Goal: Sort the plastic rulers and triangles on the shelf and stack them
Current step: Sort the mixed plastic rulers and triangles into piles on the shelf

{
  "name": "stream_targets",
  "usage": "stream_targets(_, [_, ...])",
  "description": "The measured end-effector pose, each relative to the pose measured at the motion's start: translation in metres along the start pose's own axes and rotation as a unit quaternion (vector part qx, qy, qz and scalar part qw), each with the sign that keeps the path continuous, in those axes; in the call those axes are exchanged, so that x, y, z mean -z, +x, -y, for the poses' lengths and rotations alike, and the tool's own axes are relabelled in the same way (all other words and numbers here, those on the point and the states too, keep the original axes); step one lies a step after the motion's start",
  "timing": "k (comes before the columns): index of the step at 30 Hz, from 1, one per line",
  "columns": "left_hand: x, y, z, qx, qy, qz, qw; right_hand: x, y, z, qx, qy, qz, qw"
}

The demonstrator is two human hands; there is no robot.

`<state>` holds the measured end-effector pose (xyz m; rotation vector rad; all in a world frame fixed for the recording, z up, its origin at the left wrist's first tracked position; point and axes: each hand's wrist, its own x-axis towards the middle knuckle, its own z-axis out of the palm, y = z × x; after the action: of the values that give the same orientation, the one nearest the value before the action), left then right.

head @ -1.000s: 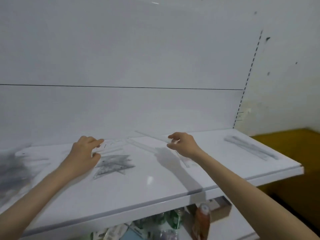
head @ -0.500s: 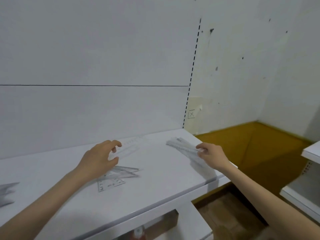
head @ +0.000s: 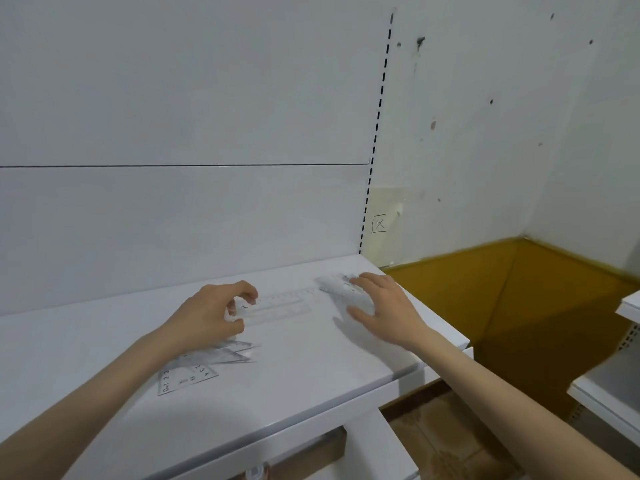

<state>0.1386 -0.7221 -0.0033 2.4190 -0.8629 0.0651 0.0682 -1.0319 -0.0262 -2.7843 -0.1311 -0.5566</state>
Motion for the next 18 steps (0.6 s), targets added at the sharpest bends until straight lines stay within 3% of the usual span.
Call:
stream_targets(4, [-0.010, 0.007, -0.019, -0.063, -0.041, 0.052, 0.996, 0.001, -0.002, 0.031, 0.193, -0.006, -0.004, 0.981])
stream_targets(7, [-0.016, 0.013, -0.030, -0.095, -0.053, 0.067, 0.992, -0.007, -0.007, 0.038, 0.263, -0.002, -0.003, 0.965])
stream_targets(11, [-0.014, 0.018, -0.028, -0.098, -0.048, 0.072, 0.991, -0.003, -0.008, 0.026, 0.242, 0.094, 0.022, 0.965])
stream_targets(14, [-0.009, 0.021, -0.013, -0.059, -0.021, 0.048, 0.997, 0.006, -0.009, 0.003, 0.206, 0.100, 0.029, 0.973])
stream_targets(18, [-0.004, 0.013, 0.010, 0.009, 0.088, 0.038, 0.995, 0.004, -0.008, -0.035, 0.060, 0.086, -0.029, 0.994])
